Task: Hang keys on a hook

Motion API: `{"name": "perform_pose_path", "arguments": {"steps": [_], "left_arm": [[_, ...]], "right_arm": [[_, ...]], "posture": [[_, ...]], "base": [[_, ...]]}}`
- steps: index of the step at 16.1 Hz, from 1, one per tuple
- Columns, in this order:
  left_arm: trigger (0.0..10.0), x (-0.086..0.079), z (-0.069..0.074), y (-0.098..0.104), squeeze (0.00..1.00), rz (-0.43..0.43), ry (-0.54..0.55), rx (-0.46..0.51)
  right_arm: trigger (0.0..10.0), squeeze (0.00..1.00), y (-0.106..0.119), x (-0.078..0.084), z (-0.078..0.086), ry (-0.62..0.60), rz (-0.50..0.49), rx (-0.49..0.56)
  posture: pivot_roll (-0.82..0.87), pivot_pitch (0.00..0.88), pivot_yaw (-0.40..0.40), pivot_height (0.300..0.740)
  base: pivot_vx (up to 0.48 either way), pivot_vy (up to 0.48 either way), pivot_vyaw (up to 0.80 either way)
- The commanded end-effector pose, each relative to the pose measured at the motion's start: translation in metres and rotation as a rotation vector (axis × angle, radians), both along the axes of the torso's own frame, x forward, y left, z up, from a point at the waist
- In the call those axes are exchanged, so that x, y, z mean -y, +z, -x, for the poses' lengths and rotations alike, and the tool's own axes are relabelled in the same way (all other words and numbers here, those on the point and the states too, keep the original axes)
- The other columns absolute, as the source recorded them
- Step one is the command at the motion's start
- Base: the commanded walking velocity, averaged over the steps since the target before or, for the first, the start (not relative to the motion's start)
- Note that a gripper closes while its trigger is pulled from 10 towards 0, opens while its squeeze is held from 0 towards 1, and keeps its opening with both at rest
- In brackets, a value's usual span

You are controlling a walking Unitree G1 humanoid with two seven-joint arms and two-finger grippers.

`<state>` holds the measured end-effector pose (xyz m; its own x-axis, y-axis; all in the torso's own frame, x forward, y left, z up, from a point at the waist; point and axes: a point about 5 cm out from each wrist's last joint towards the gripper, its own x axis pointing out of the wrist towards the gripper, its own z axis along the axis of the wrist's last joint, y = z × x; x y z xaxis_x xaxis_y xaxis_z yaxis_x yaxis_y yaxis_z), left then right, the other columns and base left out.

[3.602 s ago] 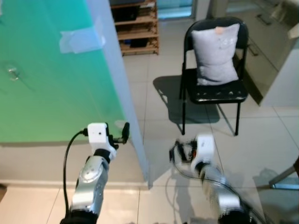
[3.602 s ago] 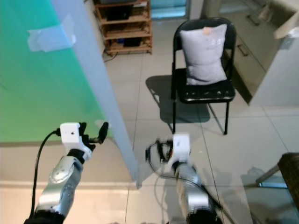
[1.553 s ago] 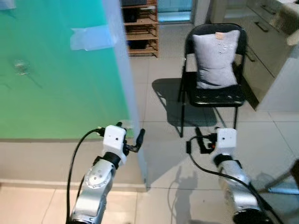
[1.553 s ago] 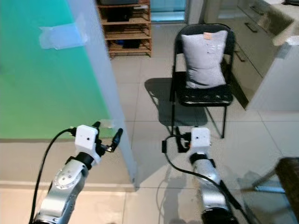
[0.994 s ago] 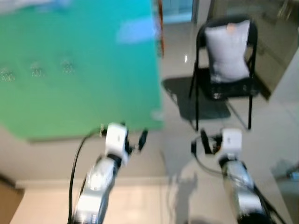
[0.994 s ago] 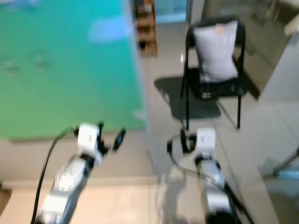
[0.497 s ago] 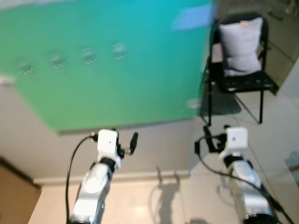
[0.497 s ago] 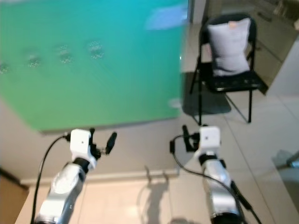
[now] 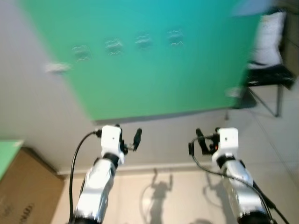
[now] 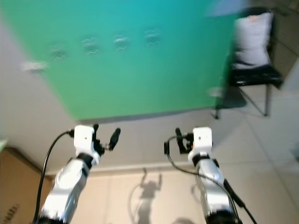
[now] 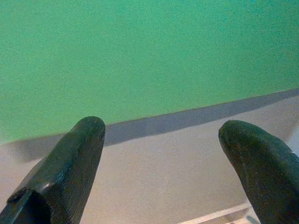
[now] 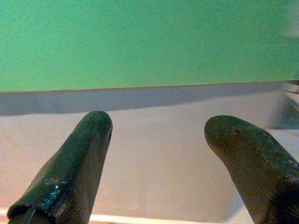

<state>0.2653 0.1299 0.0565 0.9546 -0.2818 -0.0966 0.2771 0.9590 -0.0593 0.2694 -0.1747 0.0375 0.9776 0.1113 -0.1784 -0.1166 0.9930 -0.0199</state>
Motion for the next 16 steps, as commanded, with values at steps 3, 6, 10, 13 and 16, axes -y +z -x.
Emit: {"name": "perform_pose_path", "arguments": {"steps": [3, 6, 10, 13, 16], "left_arm": [[10.0, -0.014, 0.003, -0.005, 0.00, -0.045, 0.033, -0.023], [10.0, -0.017, 0.001, -0.005, 0.00, -0.052, 0.032, -0.023], [10.0, -0.022, -0.006, -0.003, 0.00, -0.086, 0.048, -0.020], [10.0, -0.022, -0.006, -0.004, 0.00, -0.092, 0.043, -0.025], [10.0, -0.020, 0.003, -0.009, 0.00, -0.121, 0.035, -0.040]], "right_arm": [[10.0, 0.00, -0.002, -0.015, -0.001, 0.044, -0.025, -0.011], [10.0, 0.00, -0.003, -0.014, -0.001, 0.042, -0.027, -0.014], [10.0, 0.00, -0.006, -0.012, 0.000, 0.040, -0.024, -0.028], [10.0, 0.00, -0.007, -0.013, 0.001, 0.044, -0.023, -0.032], [10.0, 0.00, -0.011, -0.015, 0.009, 0.060, -0.020, -0.050]], "posture": [[-0.24, 0.000, 0.118, 0.740], [-0.24, 0.000, 0.118, 0.740], [-0.24, 0.000, 0.129, 0.740], [-0.24, 0.000, 0.130, 0.740], [-0.23, 0.000, 0.115, 0.740]], "base": [[0.000, 0.469, 0.77], [0.000, 0.469, 0.75], [0.000, 0.118, 0.74], [0.000, 0.000, 0.73], [0.000, 0.000, 0.71]]}}
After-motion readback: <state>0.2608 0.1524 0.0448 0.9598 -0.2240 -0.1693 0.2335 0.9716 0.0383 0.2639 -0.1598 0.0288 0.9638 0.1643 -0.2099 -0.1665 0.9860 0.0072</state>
